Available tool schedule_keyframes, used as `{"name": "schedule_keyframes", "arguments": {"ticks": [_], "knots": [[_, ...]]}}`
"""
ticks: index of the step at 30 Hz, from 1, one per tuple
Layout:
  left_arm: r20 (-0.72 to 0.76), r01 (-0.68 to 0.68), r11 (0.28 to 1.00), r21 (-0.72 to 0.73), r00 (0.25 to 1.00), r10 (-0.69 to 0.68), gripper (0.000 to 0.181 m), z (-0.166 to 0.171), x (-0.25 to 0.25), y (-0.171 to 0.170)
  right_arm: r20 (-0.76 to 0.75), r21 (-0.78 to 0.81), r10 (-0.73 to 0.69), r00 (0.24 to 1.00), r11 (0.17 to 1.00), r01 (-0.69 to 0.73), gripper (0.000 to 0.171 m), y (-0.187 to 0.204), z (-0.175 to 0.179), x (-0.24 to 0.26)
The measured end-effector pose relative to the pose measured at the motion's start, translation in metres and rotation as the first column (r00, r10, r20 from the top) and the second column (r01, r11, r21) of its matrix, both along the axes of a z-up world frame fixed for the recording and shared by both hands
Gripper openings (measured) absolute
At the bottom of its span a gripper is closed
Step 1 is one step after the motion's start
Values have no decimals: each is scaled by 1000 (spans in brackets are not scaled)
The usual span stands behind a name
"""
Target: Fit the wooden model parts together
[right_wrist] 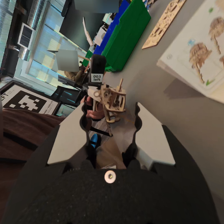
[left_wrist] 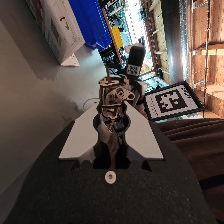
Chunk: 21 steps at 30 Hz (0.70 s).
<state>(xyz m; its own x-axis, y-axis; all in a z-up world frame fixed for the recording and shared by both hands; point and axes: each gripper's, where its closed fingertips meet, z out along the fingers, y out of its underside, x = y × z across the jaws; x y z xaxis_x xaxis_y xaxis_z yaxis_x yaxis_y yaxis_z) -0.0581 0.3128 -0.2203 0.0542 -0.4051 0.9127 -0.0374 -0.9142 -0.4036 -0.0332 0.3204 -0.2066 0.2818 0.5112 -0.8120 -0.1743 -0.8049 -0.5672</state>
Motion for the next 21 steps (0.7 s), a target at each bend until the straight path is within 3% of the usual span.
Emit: {"name": "schedule_keyframes", "arguments": {"ticks": [4, 13, 21], "knots": [[-1, 13, 999, 37, 1000, -13, 31, 4, 2, -3, -6, -32, 51, 999, 998, -52, 80, 10, 3, -12], [-7, 28, 997, 69, 1000, -27, 31, 5, 4, -6, -133, -104, 92, 987, 989, -106, 56, 12, 3, -19], [-7, 36, 996, 79, 999, -36, 31, 7, 5, -8, -154, -107, 95, 983, 988, -113, 49, 12, 2, -18]]}}
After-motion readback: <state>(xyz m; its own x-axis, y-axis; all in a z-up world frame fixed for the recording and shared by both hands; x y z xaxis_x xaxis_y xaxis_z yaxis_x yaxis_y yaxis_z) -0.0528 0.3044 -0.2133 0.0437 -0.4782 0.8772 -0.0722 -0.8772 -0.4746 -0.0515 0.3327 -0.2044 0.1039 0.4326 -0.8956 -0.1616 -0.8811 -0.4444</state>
